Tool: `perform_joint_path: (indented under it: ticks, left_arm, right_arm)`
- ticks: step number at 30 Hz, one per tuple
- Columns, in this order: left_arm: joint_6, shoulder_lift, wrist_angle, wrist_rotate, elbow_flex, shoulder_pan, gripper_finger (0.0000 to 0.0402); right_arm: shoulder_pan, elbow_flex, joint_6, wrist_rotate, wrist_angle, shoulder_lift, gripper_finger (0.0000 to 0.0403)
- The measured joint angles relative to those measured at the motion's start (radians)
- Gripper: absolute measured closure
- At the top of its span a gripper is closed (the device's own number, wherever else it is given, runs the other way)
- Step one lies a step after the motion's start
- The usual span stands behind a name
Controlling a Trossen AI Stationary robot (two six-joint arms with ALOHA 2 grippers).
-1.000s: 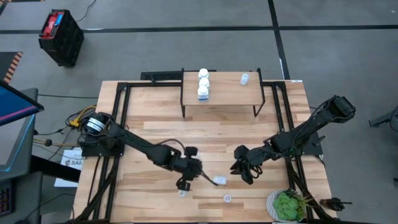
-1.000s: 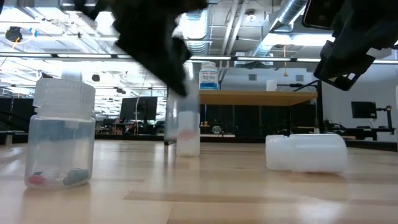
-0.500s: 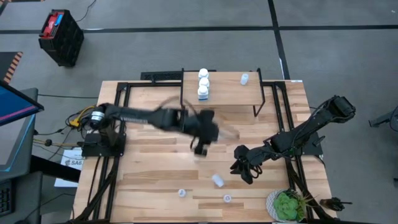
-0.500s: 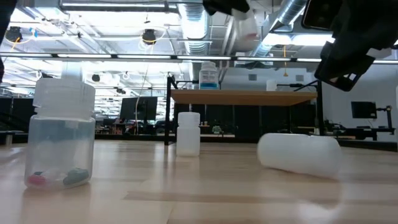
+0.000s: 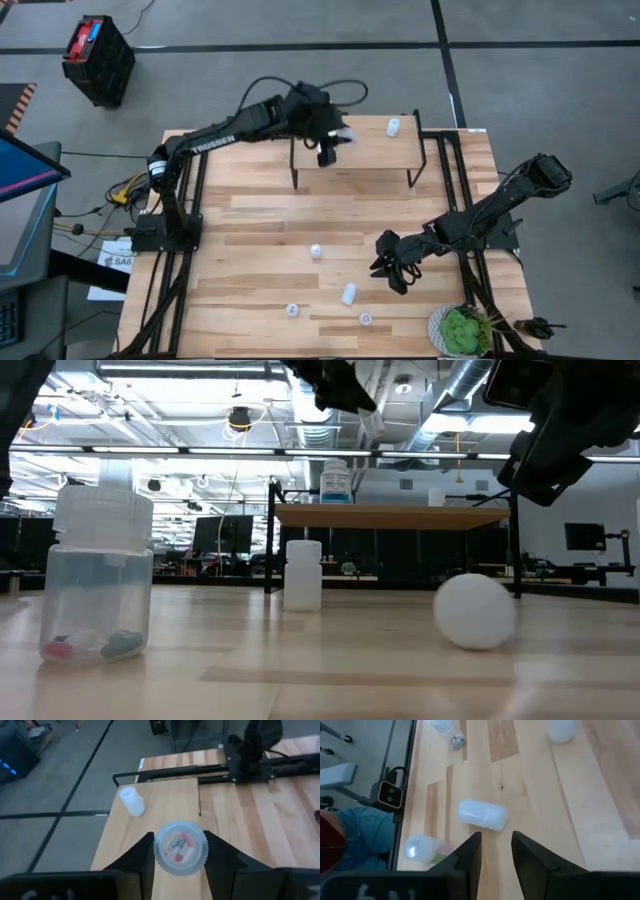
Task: Pick and place medicine bottles onto shelf by color
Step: Put the top left transparent pill bottle on the shelf
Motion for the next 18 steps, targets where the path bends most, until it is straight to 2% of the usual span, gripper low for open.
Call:
perform_joint_path:
  ticks: [9,14,18]
  left_arm:
    - [0.011,0.001,0.164,0.030,0.000,0.047,0.0294]
    - [-0.014,0.020,0.178,0.030,0.003,0.056,0.0294]
    - [-0.050,0.077,0.169,0.084,0.000,0.045,0.0294]
  right_arm:
    - [-0.057,0.000,0.040,-0.002,-0.015,0.000,0.0271]
    - [-0.061,0.000,0.075,-0.012,-0.025,0.000,0.0271]
    - [-0.059,0.000,0.102,-0.029,-0.031,0.000,0.0271]
